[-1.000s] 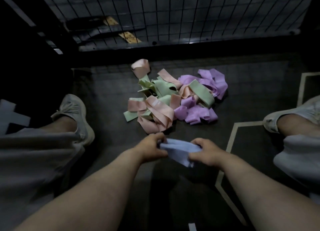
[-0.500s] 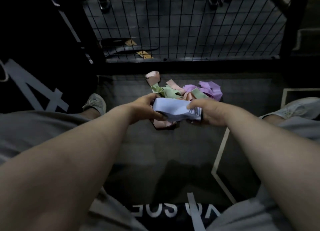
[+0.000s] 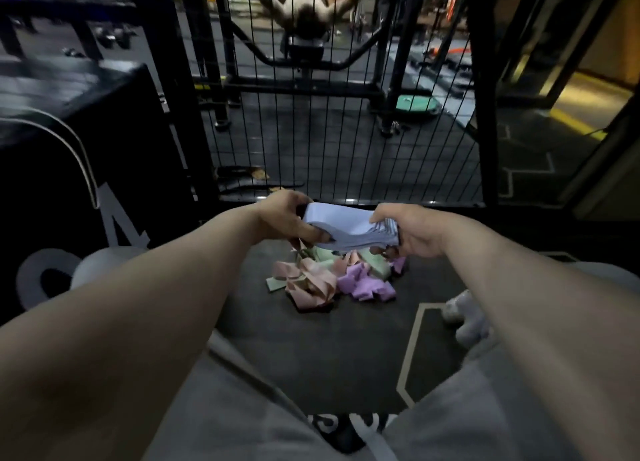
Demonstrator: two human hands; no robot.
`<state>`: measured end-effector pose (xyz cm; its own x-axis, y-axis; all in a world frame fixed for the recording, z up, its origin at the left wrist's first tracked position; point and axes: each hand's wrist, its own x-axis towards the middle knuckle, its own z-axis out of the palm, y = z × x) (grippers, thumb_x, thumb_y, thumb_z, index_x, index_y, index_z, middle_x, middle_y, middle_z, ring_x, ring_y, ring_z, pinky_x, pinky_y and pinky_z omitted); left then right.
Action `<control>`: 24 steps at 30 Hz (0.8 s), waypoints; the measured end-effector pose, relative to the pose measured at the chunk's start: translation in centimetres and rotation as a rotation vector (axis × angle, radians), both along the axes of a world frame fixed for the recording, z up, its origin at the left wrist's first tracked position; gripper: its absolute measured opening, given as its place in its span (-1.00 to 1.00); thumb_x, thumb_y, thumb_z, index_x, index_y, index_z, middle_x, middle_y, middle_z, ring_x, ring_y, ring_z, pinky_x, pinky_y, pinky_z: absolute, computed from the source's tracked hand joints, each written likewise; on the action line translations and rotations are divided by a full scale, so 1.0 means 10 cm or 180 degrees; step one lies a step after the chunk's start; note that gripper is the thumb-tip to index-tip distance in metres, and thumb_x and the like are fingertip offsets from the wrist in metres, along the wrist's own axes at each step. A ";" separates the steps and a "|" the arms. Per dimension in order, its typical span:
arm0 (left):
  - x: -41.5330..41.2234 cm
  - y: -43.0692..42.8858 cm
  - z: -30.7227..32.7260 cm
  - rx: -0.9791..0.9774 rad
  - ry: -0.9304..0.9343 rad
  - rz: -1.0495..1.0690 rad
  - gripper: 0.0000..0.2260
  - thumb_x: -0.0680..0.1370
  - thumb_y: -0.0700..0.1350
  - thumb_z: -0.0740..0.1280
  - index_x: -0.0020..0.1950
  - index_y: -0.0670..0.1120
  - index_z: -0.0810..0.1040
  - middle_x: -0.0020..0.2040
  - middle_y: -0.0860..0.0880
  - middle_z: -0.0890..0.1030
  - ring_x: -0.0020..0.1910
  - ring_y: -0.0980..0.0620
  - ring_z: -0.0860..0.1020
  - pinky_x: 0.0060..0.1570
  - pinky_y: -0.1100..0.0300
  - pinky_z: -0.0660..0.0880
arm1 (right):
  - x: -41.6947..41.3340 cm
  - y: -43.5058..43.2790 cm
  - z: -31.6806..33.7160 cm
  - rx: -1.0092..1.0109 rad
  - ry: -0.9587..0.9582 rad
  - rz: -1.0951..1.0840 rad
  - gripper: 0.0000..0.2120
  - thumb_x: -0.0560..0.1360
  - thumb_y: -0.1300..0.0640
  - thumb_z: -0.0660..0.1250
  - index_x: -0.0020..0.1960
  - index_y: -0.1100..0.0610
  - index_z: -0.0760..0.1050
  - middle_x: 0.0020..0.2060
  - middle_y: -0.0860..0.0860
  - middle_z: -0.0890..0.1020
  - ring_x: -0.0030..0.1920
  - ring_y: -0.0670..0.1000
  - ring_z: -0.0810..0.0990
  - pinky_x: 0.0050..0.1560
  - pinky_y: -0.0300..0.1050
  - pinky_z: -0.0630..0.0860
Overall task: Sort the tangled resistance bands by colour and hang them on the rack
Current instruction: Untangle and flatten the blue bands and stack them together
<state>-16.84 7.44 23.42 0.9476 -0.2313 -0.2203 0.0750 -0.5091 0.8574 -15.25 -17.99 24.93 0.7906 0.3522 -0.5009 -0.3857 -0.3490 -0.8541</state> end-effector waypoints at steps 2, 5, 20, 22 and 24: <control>-0.04 0.02 0.14 0.0005 -0.0064 -0.0027 -0.47 0.30 -0.17 0.67 0.19 -0.18 0.58 0.01 -0.13 0.69 -0.20 -0.03 0.71 -0.33 0.19 0.58 | -0.04 -0.01 0.16 -0.0058 -0.0048 0.0070 -0.78 0.54 0.11 0.25 0.15 0.16 0.47 -0.21 0.10 0.64 -0.33 0.02 0.61 -0.33 -0.15 0.37; -0.14 0.02 0.30 -0.0292 0.0116 0.0014 -0.42 0.31 -0.28 0.64 0.27 -0.20 0.51 0.11 -0.14 0.63 -0.14 0.00 0.69 -0.30 0.22 0.58 | -0.07 0.01 0.32 -0.0107 -0.0103 0.0212 -0.79 0.53 0.08 0.24 0.11 0.17 0.46 -0.22 0.09 0.60 -0.34 0.01 0.56 -0.31 -0.15 0.34; 0.15 -0.03 0.30 -0.0386 0.0727 -0.0014 -0.37 0.36 -0.32 0.59 0.31 -0.11 0.35 0.17 -0.29 0.60 -0.02 -0.28 0.67 -0.09 -0.06 0.64 | 0.45 -0.07 0.01 0.0163 0.0121 0.0153 -0.73 0.52 0.10 0.31 0.16 0.21 0.48 -0.23 0.12 0.62 -0.36 0.02 0.62 -0.44 -0.21 0.48; 0.33 0.00 0.12 -0.0350 0.0860 -0.0003 -0.38 0.41 -0.37 0.53 0.36 -0.12 0.32 0.17 -0.29 0.56 -0.07 -0.26 0.66 -0.20 0.01 0.64 | 0.64 -0.01 -0.19 0.0072 0.0272 0.0162 -0.72 0.50 0.09 0.34 0.16 0.19 0.47 -0.19 0.12 0.61 -0.33 0.02 0.60 -0.43 -0.20 0.45; 0.53 0.06 -0.12 -0.0298 0.0986 0.0002 -0.44 0.46 -0.41 0.47 0.34 -0.11 0.32 0.13 -0.32 0.57 -0.12 -0.24 0.64 -0.23 0.04 0.64 | 0.83 0.07 -0.42 0.0040 0.0491 0.0170 -0.76 0.49 0.10 0.34 0.10 0.18 0.45 -0.18 0.12 0.59 -0.35 0.00 0.56 -0.42 -0.21 0.45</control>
